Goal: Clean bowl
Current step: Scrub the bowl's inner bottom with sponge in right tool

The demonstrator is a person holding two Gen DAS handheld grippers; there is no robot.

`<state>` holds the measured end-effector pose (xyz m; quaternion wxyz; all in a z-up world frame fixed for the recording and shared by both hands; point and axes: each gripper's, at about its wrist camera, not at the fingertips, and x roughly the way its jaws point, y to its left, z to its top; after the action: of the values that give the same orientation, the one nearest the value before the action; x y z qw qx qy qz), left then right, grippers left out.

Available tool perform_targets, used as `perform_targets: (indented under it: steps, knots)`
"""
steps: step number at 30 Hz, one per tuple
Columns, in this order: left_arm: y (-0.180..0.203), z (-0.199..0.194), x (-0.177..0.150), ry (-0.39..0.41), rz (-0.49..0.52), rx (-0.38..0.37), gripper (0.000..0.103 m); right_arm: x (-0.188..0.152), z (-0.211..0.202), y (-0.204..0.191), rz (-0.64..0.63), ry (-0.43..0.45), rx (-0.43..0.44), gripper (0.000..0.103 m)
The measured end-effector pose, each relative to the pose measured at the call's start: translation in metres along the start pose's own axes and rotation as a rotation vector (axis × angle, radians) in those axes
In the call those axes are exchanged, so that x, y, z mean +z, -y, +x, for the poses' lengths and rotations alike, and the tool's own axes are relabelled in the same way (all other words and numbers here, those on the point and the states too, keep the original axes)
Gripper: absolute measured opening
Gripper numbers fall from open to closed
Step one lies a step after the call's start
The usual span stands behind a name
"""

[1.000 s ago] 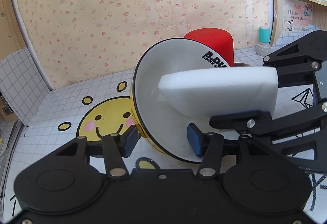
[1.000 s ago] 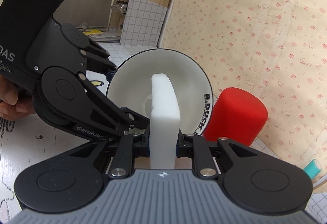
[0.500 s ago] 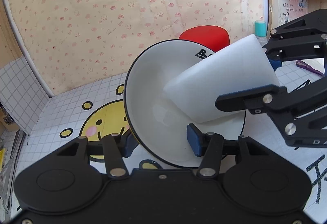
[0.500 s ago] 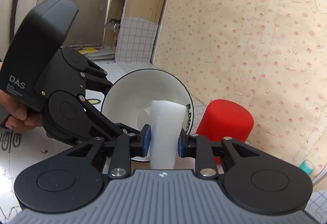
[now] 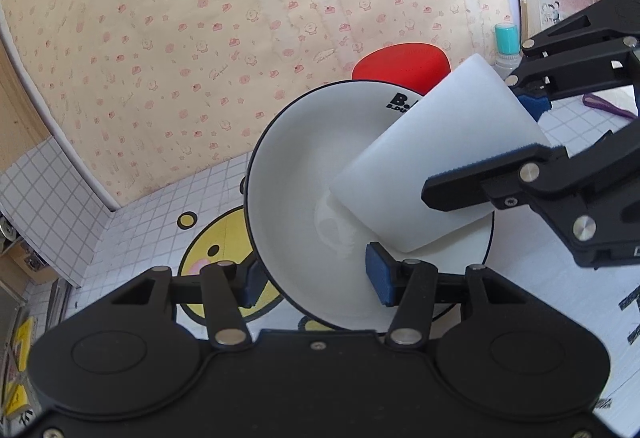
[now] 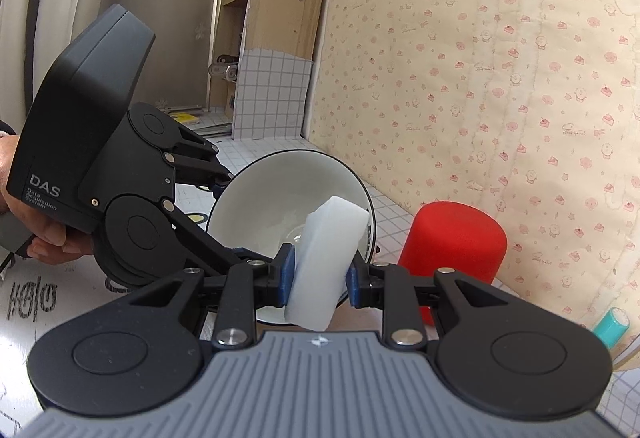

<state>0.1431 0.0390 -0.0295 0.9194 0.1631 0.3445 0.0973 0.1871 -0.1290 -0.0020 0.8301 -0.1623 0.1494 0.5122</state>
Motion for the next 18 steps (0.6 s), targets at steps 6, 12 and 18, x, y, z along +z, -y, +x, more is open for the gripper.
perform_targets:
  steps: [6,12,18]
  knots:
    - [-0.001,-0.0018,-0.0008,0.03,0.097,-0.022,0.055,0.0002,-0.0007,-0.0002,0.019,0.013,0.021,0.029]
    - [-0.0041,-0.0031,-0.0045,0.02,0.022,-0.059,0.055,-0.0004,0.0019,-0.0072,-0.026,0.021,0.029,0.025]
    - [-0.0054,-0.0044,-0.0073,-0.001,-0.127,-0.093,0.055,-0.0014,0.0054,-0.007,-0.04,-0.003,0.007,0.024]
